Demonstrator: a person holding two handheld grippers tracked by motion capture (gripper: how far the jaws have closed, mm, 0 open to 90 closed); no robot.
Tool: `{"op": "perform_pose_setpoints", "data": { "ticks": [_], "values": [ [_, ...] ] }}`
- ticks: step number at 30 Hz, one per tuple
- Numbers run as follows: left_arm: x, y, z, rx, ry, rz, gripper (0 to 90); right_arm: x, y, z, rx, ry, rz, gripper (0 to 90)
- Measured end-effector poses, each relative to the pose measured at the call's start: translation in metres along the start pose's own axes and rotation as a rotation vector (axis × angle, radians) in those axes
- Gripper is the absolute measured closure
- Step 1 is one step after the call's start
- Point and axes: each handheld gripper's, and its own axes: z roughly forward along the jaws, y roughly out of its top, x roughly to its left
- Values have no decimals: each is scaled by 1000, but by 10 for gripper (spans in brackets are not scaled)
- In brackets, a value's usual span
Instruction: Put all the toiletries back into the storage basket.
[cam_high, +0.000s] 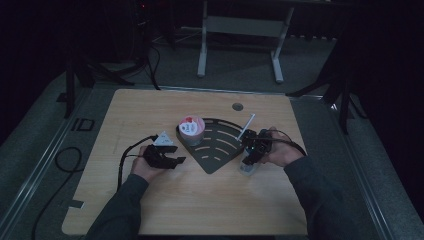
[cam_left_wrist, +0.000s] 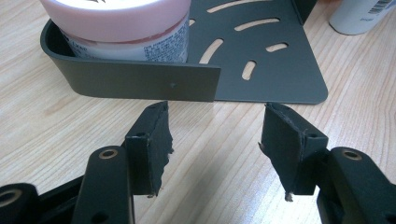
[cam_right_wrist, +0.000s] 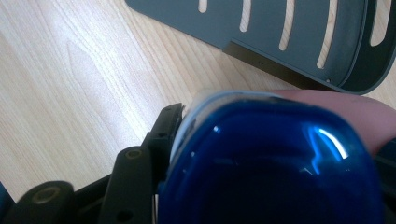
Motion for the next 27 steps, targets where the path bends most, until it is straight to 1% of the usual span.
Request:
{"op": "perform_pose_setpoints", "data": {
  "ticks": [5,12,14,18,20,23,25,27],
  "values": [
    [1,0,0,-1,2,-5,421,7,1,-1,3,-24,-28,546],
    [2,-1,0,0,2,-8,421,9,2,-1,-3,-17,-33,547],
    [2,-1,0,0,4,-7,420,11,3,-1,-6,-25,-38,548],
    [2,-1,0,-3,4,-9,420,14,6,-1,-15,-22,-47,548],
    [2,-1,0,-4,4,-9,420,15,8,-2,-15,-13,-48,548],
    [2,-1,-1,-4,5,-9,421,16,10,-5,-27,-7,-57,548],
    [2,-1,-1,-4,4,-9,421,17,12,-6,-33,-4,-52,548],
    [2,-1,-1,-4,5,-9,421,18,14,-8,-43,-3,-57,548]
  ]
}}
